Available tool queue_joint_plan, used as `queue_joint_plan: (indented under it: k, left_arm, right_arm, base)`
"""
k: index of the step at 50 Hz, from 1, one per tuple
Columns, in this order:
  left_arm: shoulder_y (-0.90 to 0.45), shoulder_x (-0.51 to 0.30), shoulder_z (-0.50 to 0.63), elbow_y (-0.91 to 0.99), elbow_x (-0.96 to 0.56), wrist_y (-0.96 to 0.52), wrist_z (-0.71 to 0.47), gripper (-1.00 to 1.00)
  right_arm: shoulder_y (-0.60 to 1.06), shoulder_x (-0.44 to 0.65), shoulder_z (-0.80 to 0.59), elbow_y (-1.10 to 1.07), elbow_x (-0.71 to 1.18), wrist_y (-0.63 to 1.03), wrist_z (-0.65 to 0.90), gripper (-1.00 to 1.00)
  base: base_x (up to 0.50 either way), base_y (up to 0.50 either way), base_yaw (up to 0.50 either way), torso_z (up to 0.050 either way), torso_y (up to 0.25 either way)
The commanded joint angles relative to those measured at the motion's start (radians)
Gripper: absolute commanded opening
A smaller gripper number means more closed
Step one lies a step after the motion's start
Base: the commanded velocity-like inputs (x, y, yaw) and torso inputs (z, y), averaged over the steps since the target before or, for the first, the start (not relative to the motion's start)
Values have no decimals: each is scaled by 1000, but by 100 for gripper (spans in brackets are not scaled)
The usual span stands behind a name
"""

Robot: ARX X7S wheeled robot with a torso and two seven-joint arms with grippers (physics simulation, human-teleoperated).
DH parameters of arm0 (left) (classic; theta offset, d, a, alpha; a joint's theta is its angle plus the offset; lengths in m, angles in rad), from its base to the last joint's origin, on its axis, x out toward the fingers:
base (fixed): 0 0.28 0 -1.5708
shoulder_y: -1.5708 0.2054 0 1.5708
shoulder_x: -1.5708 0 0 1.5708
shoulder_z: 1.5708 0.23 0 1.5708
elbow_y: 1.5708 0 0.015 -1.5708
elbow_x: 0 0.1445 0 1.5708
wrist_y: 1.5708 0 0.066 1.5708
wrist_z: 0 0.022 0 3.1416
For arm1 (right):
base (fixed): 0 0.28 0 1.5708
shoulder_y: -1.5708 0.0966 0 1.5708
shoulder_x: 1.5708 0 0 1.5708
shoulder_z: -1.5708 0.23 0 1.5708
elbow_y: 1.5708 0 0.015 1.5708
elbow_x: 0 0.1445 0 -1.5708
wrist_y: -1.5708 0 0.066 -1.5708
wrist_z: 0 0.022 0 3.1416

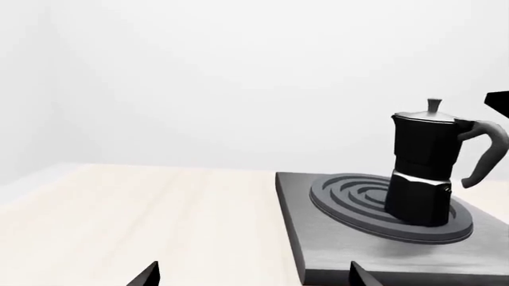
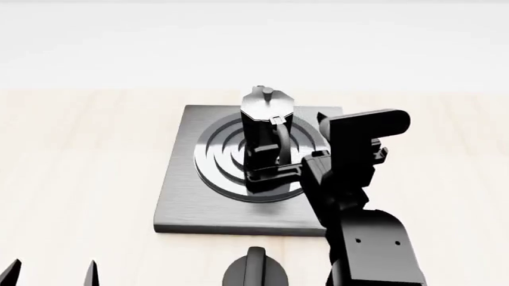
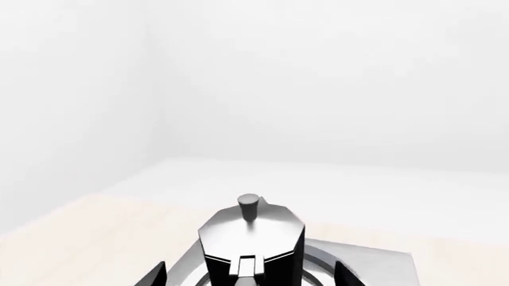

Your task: Put the moka pot on the stove.

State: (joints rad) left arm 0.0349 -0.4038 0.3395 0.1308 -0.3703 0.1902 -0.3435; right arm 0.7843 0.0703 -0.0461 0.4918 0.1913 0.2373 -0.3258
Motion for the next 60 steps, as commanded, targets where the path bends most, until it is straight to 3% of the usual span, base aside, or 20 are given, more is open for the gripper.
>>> queue_joint_plan:
  k: [1, 60]
  left_arm:
    - [5, -5, 0, 11, -2, 1, -3, 100]
    - [14, 0, 10, 0, 10, 30, -13, 100]
  right_arm:
    - [-66, 16, -6, -154, 30, 45, 21, 100]
    - [-231, 88, -46, -619, 133, 165, 112, 100]
  base:
    - [0, 0, 0, 0, 0]
    - [0, 0, 0, 0, 0]
